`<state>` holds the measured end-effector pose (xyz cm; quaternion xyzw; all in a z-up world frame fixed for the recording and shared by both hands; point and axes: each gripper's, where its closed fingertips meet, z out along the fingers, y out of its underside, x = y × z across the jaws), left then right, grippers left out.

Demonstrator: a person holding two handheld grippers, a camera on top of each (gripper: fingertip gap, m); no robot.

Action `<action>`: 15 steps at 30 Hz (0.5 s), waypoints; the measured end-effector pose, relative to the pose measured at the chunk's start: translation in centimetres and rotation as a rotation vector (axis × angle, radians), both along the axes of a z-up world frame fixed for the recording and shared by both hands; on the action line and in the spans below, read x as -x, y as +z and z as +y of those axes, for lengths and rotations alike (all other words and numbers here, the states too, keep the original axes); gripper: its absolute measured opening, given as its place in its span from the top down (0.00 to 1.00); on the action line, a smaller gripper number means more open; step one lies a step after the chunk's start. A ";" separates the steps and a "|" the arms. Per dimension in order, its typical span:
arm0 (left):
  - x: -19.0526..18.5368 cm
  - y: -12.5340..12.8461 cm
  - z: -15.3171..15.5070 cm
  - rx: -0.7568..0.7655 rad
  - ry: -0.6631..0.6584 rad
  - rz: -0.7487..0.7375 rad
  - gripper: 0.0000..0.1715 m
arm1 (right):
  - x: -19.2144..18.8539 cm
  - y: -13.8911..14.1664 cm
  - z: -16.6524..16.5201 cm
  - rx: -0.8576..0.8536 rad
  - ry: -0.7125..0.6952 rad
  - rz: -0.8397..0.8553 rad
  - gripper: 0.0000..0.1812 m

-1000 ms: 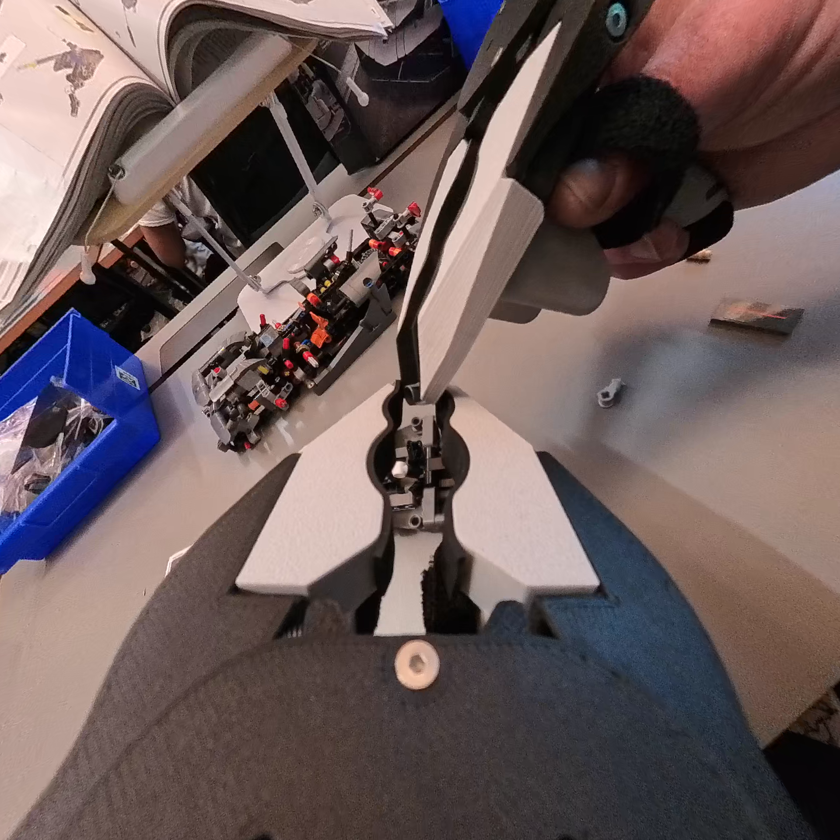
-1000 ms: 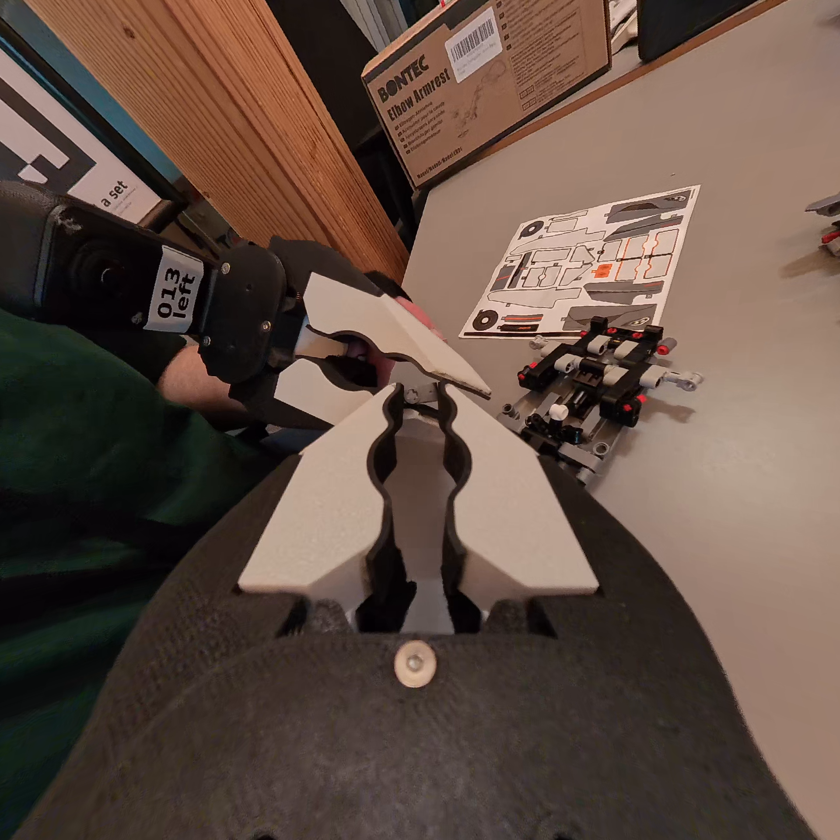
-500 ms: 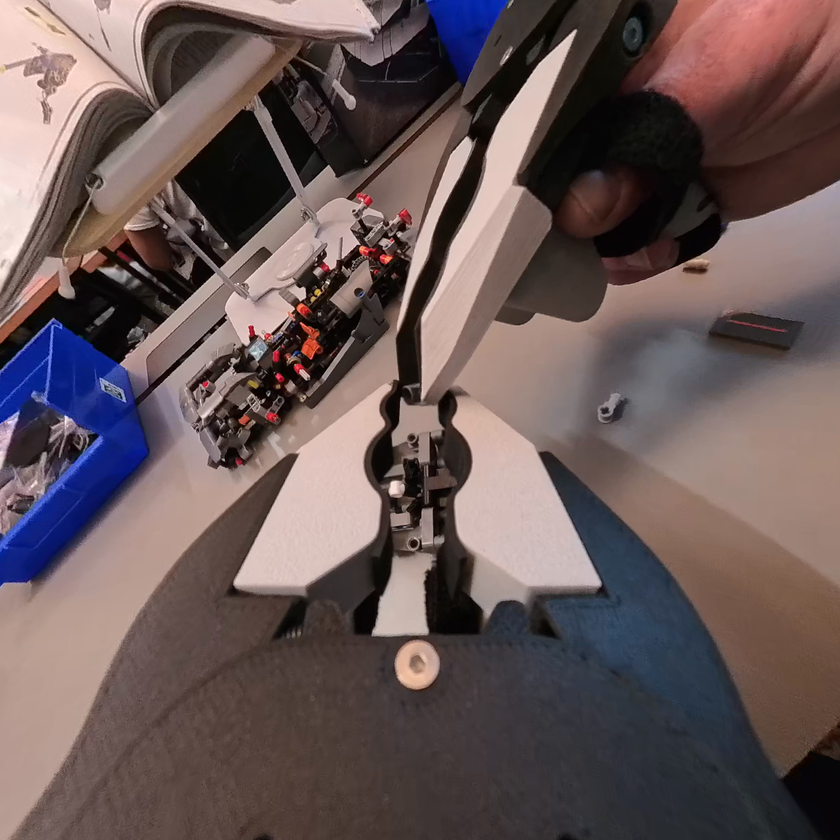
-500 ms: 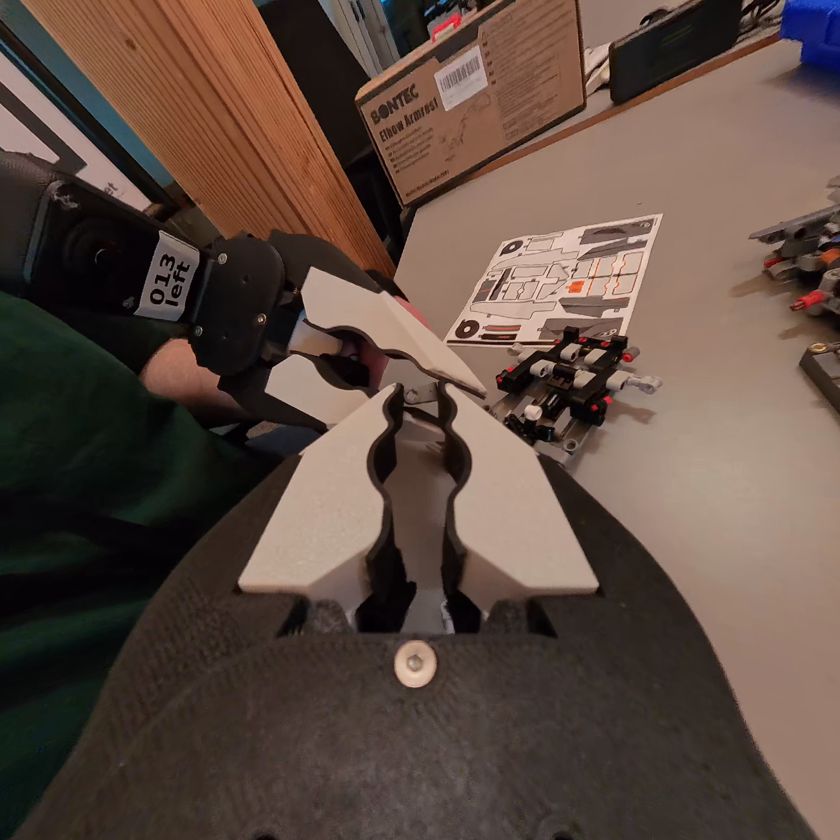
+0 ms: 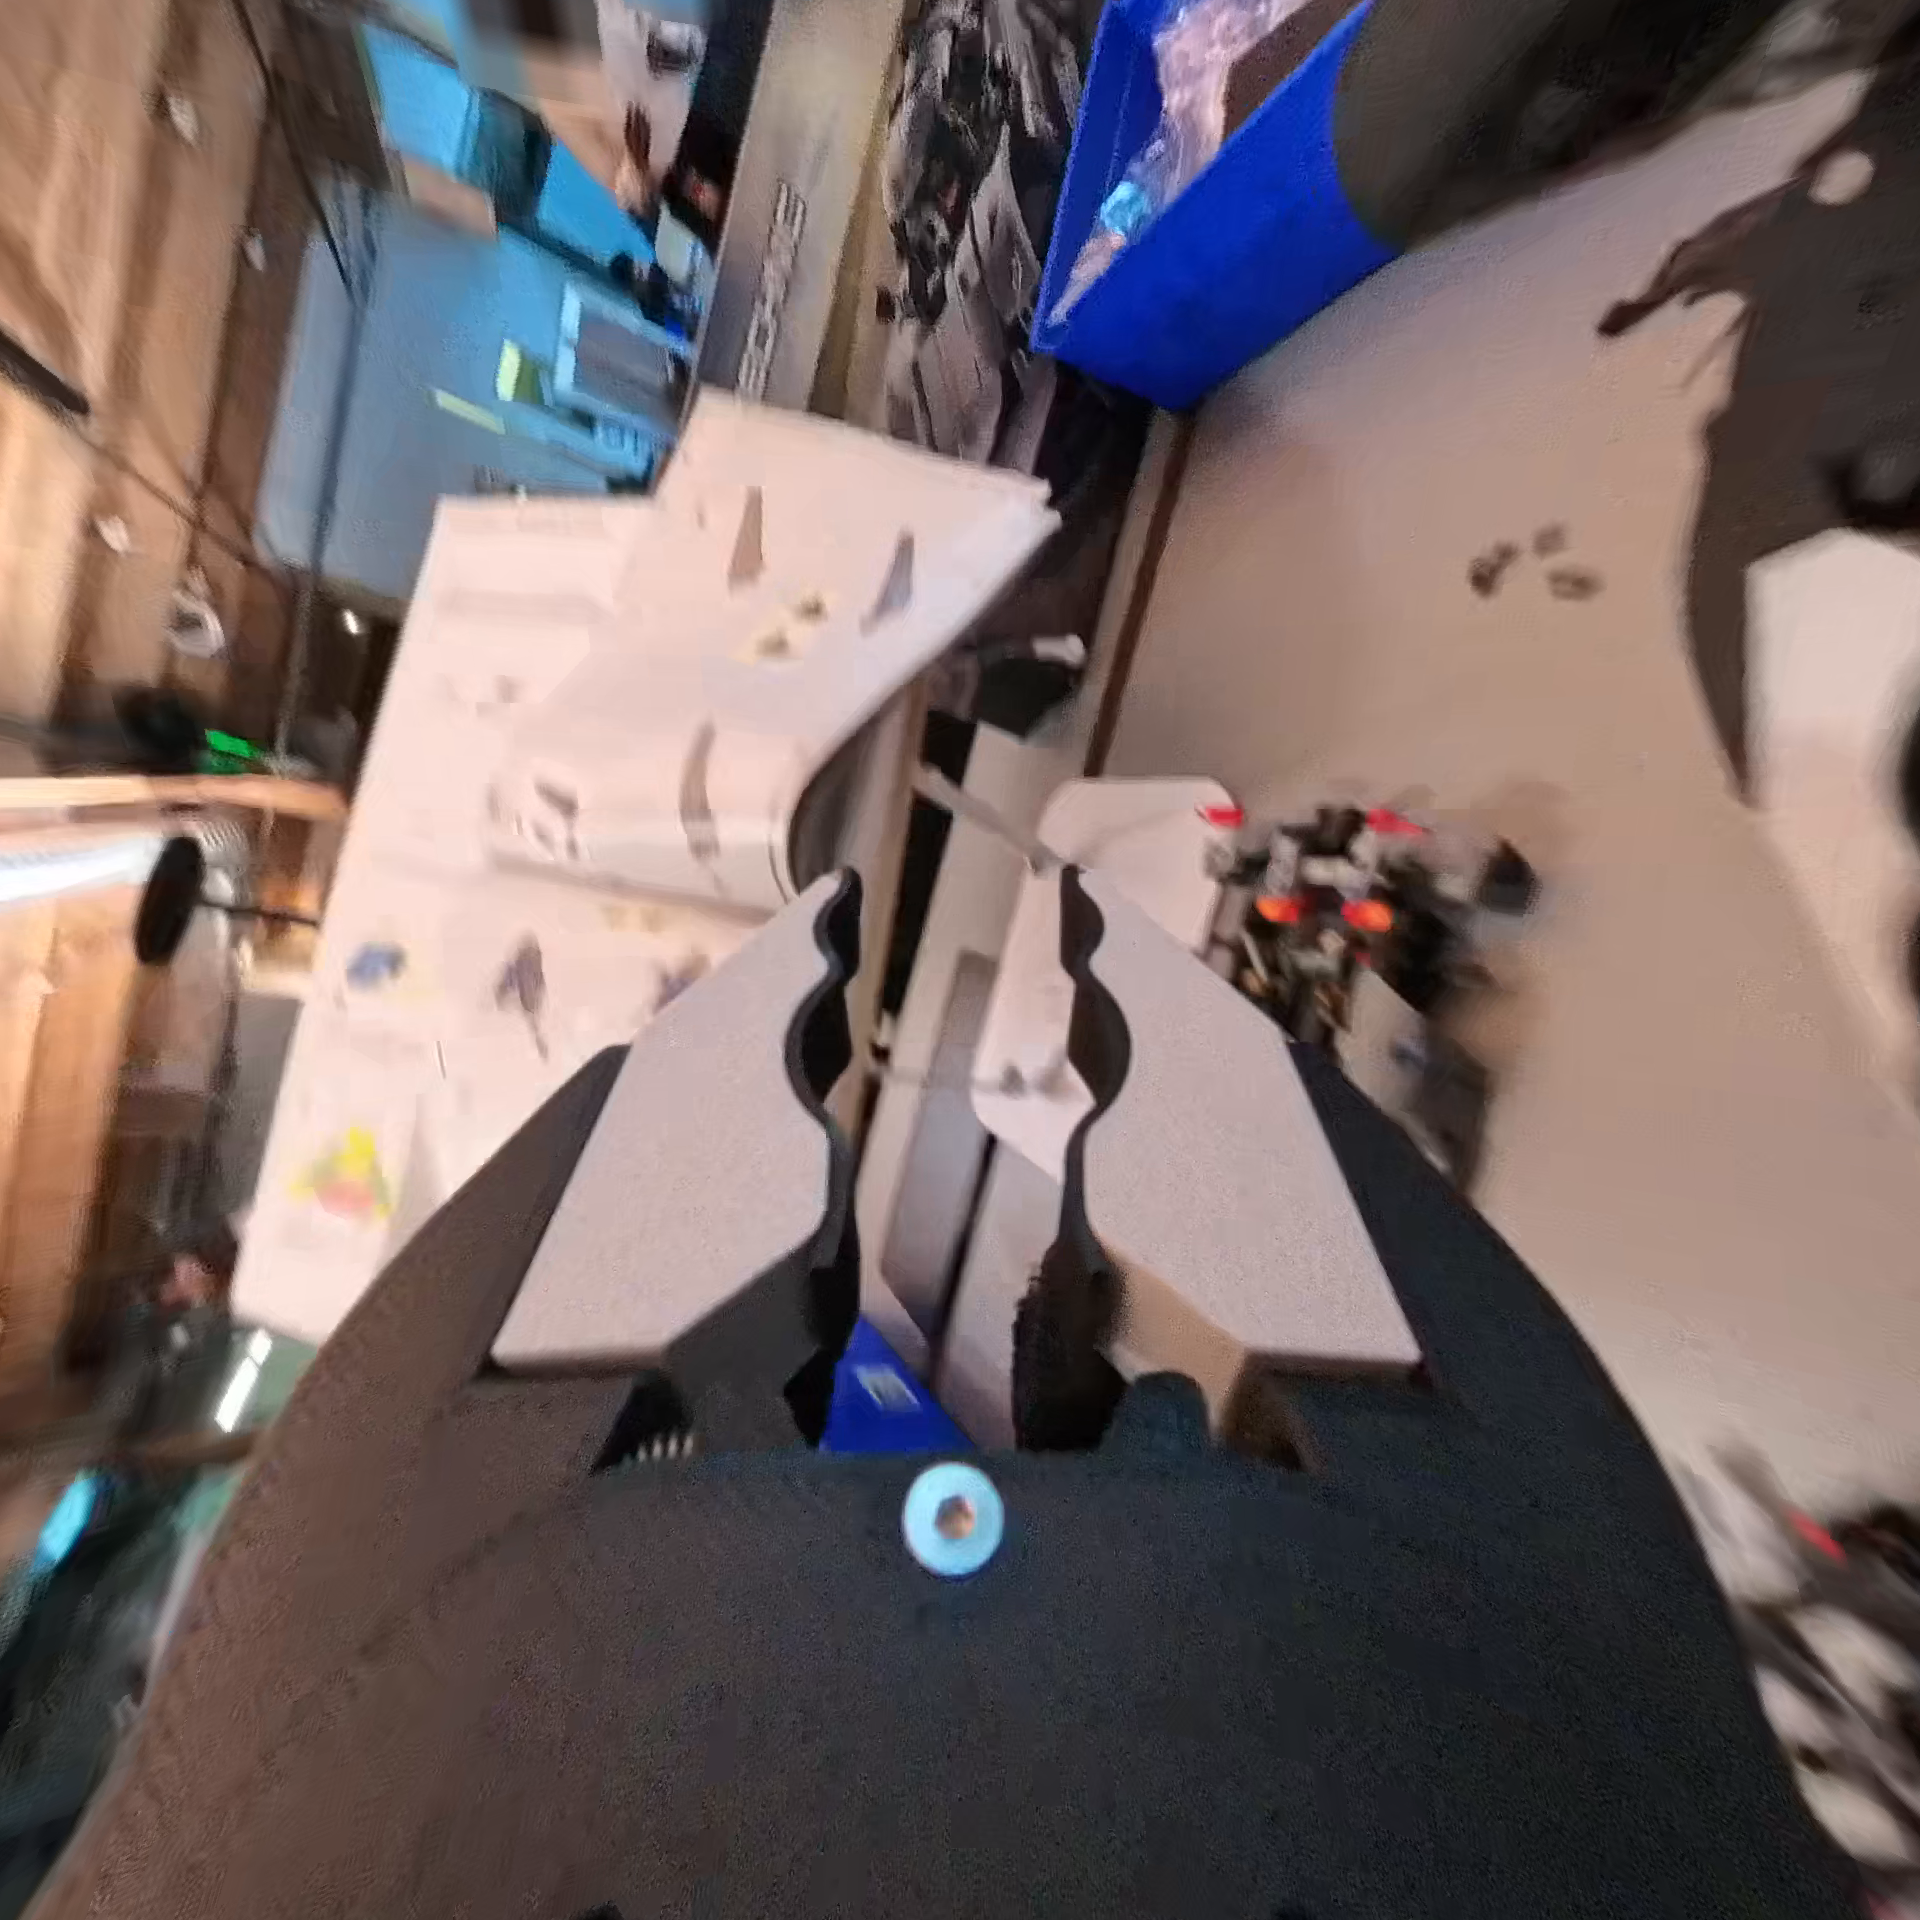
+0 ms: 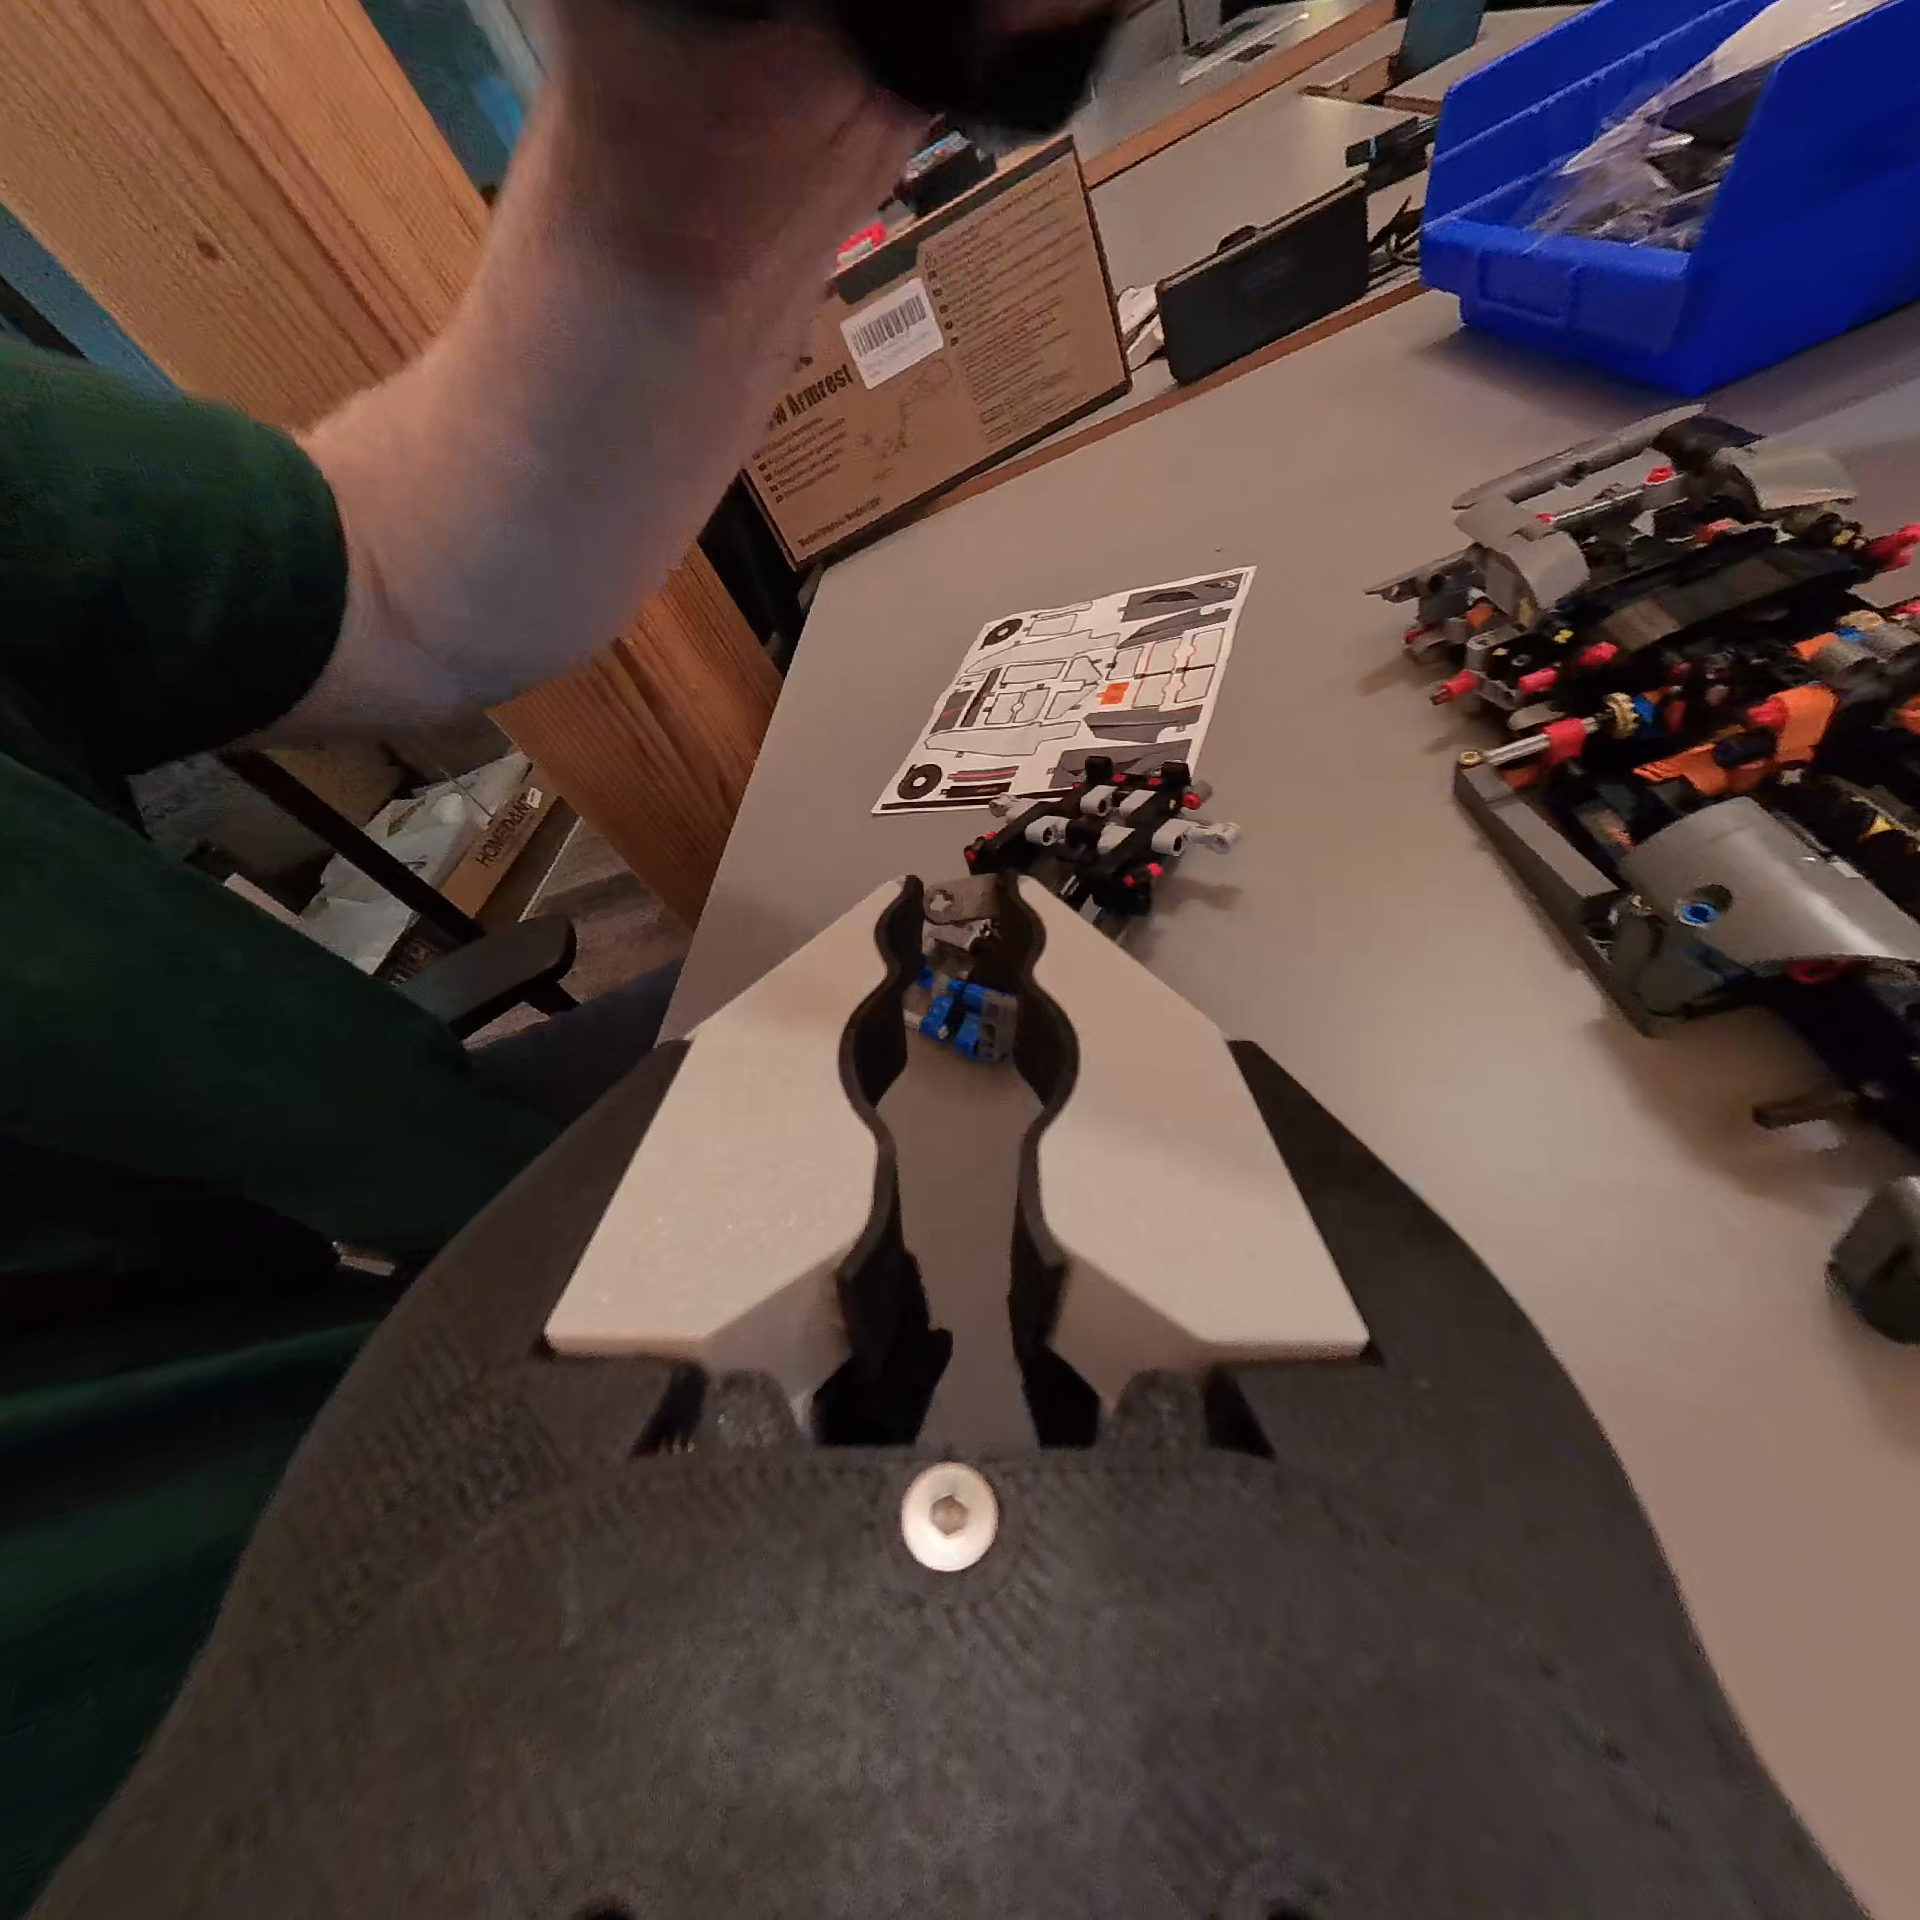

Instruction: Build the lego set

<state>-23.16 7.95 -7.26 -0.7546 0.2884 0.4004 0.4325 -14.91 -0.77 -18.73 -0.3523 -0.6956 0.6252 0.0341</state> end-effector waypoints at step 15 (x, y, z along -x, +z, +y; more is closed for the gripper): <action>10.1 -3.3 14.9 0.259 0.085 0.214 0.88 | 0.6 -0.8 0.9 0.030 -0.016 -0.016 0.93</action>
